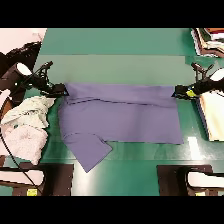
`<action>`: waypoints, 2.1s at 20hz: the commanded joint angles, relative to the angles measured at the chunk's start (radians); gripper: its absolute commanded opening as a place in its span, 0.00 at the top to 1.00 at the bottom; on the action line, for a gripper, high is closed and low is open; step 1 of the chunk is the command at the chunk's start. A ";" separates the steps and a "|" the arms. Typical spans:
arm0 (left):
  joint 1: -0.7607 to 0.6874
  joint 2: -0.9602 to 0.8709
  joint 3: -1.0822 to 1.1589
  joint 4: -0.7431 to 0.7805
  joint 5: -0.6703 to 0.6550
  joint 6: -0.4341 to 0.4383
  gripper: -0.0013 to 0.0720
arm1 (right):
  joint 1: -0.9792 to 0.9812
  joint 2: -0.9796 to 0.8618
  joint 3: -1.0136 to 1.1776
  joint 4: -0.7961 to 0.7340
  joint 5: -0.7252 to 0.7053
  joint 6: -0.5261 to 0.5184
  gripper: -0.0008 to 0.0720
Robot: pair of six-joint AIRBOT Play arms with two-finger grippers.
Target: Fold the shirts.
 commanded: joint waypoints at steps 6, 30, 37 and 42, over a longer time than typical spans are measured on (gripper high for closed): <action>0.016 0.308 -0.269 0.039 -0.181 -0.112 0.29 | -0.126 0.193 -0.012 -0.005 0.188 -0.017 0.52; -0.123 0.735 -0.885 -0.154 -0.021 -0.269 0.49 | -0.154 0.284 -0.012 -0.002 0.278 -0.031 0.53; -0.123 0.735 -0.885 -0.160 -0.064 -0.184 0.95 | -0.264 0.411 -0.273 -0.010 0.310 -0.039 0.53; -0.123 0.735 -0.884 -0.204 -0.051 -0.132 0.95 | -0.515 0.504 -0.555 -0.004 0.336 -0.074 0.42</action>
